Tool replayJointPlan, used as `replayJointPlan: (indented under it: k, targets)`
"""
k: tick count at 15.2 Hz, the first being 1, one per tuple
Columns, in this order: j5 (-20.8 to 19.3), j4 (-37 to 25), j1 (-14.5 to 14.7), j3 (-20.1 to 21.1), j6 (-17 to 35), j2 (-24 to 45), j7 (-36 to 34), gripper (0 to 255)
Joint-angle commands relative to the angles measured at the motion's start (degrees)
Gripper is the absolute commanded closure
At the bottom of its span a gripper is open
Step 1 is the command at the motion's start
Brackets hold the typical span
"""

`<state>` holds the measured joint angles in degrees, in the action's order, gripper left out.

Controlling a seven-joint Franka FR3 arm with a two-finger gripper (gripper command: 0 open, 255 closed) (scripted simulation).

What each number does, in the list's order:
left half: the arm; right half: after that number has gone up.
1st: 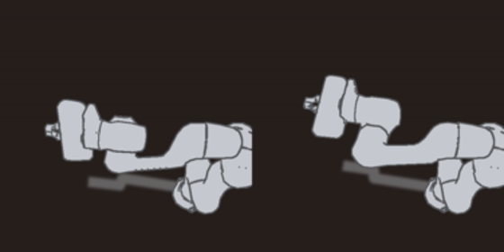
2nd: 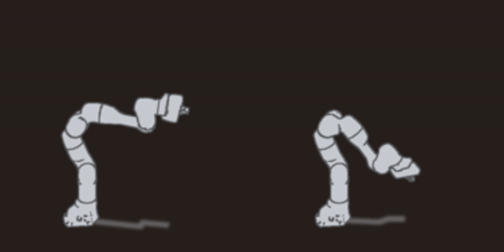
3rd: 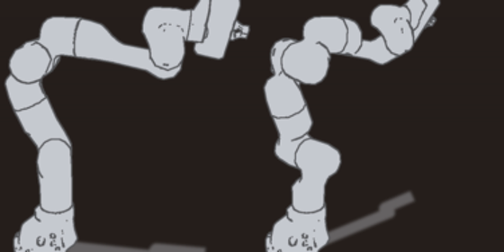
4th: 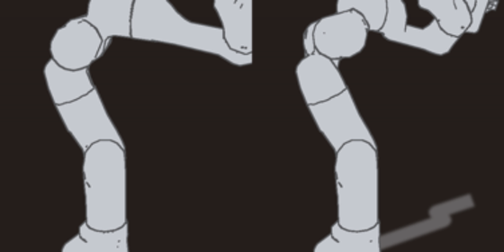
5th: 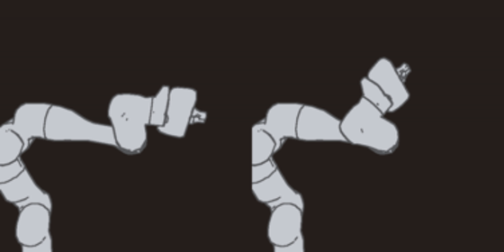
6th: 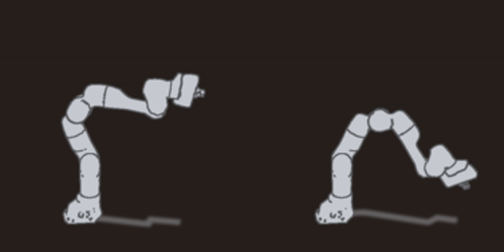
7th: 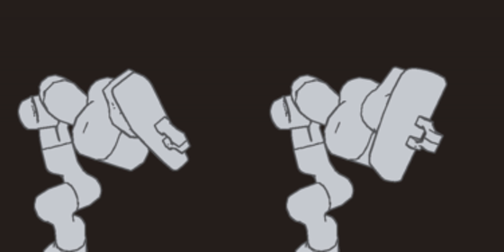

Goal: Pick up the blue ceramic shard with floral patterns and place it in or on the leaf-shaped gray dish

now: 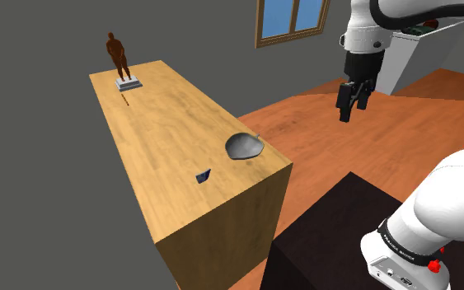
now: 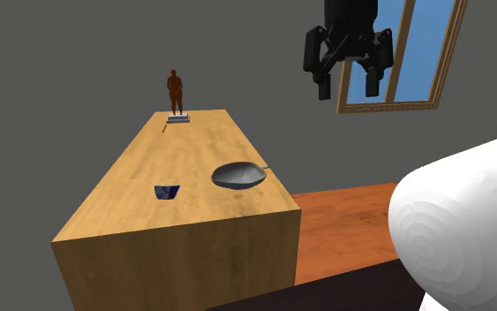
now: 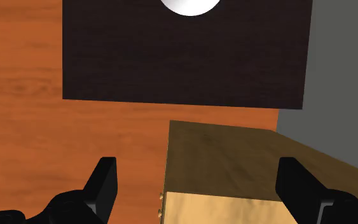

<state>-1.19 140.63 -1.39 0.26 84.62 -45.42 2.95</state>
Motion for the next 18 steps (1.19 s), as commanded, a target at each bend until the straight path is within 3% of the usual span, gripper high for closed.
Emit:
replayJointPlan:
  k: [1, 10, 18]
  targets:
    - [0.0, 0.0, 0.0, 0.0, 0.0, 0.0, 0.0, 0]
    - [6.31, 2.2, 3.25, 6.22, 15.92, 11.7, -6.86, 0]
    - [9.25, -1.19, 5.41, 11.48, 29.19, 26.13, -12.37, 0]
